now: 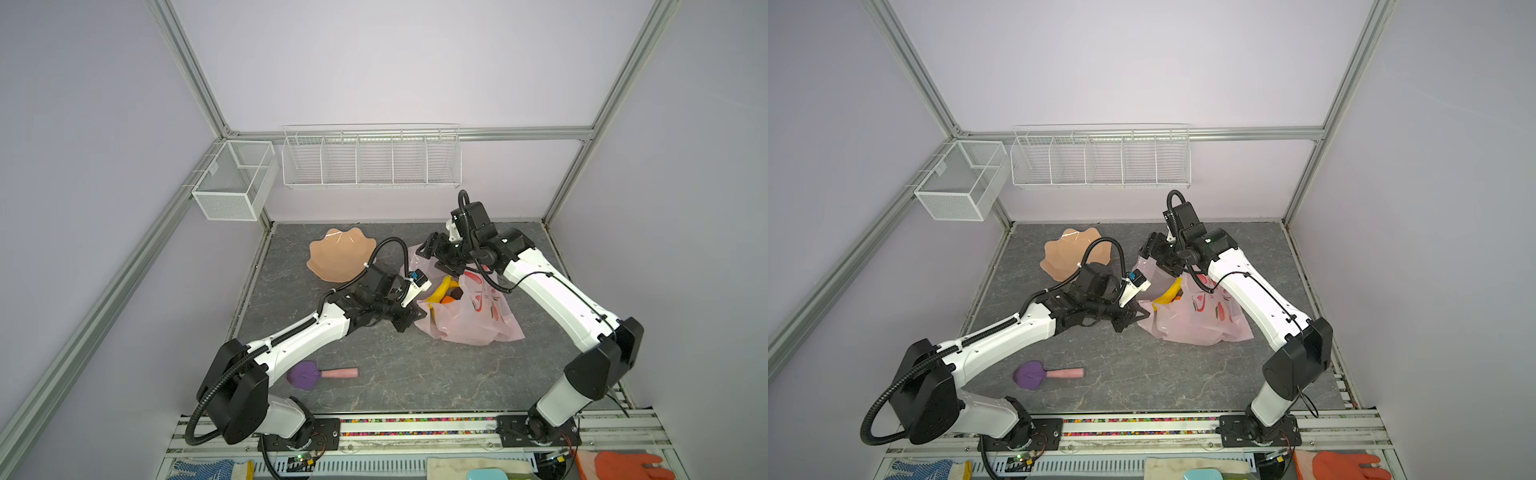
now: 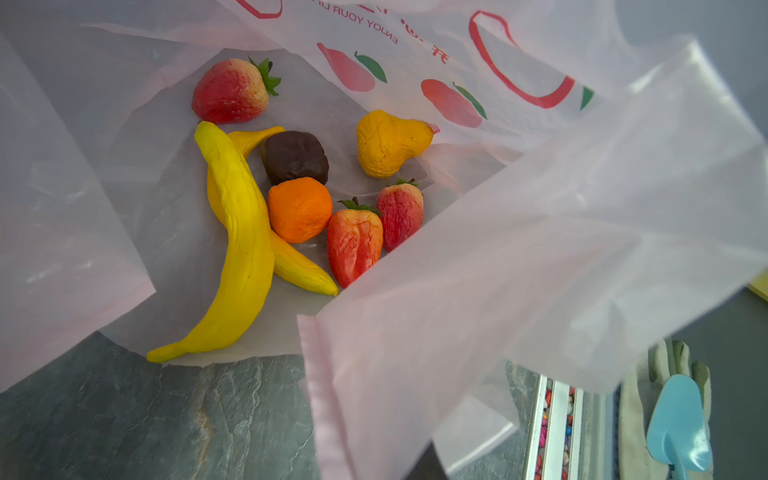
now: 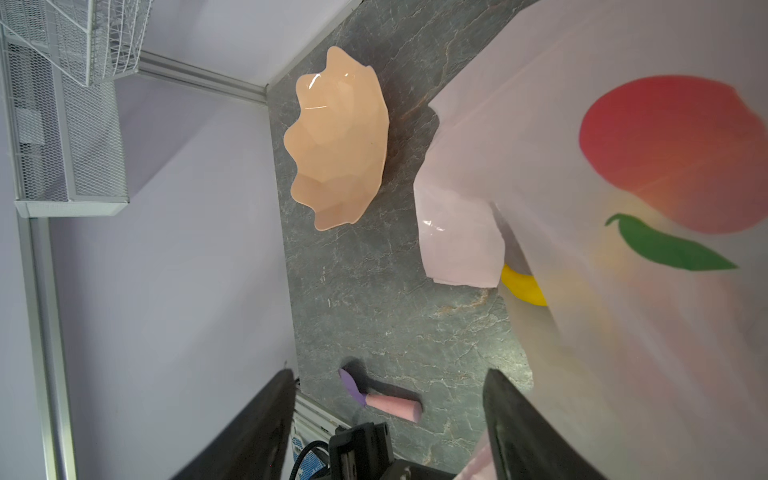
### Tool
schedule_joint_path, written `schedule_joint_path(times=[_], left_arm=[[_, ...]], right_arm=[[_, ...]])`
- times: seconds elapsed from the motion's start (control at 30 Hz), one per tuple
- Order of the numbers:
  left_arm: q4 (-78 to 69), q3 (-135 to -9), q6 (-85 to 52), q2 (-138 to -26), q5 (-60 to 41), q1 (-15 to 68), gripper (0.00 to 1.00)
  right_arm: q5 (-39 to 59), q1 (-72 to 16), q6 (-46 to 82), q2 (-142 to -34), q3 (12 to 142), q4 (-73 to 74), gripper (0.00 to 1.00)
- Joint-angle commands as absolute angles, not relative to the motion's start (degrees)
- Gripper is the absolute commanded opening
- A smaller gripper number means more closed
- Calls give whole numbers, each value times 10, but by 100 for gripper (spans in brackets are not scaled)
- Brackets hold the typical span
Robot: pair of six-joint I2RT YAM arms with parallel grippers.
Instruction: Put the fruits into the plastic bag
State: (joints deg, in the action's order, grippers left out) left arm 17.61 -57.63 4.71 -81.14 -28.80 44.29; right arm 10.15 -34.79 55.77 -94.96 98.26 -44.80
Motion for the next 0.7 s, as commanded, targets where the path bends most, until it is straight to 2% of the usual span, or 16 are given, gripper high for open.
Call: schedule_joint_path(times=[0.0,0.27,0.67], left_arm=[[157,-567,41,-800,-278,446,0],[161,-561,45,-794,-277,451,0],[164,-559,49,-789,-275,457,0]], right_arm=[[107,-359,586,-950,975,-443,74],[89,-370,597,-970,948,-422,75],[61,-374,604,-1016,930,-394,86]])
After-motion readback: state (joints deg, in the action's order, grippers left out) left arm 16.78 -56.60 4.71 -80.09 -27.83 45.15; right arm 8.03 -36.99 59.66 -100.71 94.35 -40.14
